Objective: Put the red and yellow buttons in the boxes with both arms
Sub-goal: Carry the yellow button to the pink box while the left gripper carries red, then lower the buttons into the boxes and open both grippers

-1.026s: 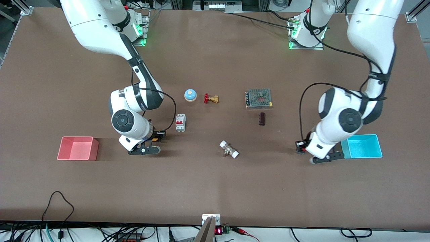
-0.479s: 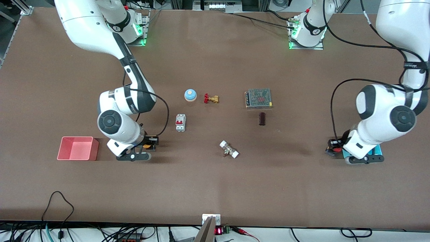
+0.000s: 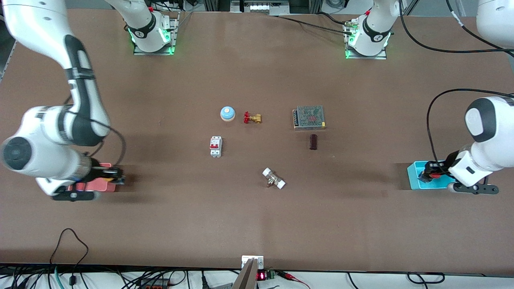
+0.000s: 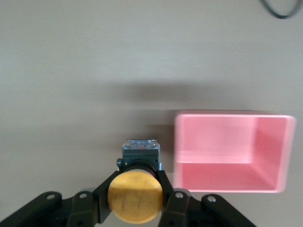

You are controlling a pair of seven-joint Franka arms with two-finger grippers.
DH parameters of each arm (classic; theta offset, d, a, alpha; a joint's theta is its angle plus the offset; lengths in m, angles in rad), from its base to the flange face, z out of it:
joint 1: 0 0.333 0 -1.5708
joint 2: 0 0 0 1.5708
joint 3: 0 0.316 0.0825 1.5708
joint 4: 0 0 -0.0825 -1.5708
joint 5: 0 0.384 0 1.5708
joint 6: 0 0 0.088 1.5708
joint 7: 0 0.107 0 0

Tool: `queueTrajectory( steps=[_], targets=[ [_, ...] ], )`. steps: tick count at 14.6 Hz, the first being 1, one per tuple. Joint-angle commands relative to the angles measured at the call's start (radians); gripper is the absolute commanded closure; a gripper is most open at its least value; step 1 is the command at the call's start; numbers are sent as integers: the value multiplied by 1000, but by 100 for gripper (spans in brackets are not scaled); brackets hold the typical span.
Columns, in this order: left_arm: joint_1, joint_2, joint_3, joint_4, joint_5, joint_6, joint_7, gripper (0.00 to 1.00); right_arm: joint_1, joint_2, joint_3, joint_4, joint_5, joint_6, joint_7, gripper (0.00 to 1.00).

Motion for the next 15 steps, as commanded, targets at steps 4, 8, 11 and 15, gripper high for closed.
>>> queueTrajectory(
  steps=[4, 8, 11, 15],
  targets=[
    [76, 38, -11, 5, 20, -4, 102, 66, -59, 23, -6, 12, -81, -11, -67, 77],
    [92, 100, -11, 5, 18, 36, 102, 66, -68, 61, -6, 12, -83, -6, -63, 77],
    [95, 129, -11, 5, 18, 57, 101, 66, -82, 95, -7, 12, -84, 37, -66, 76],
    [93, 144, -11, 4, 18, 76, 99, 62, -88, 130, -7, 10, -102, 80, -86, 75]
  ],
)
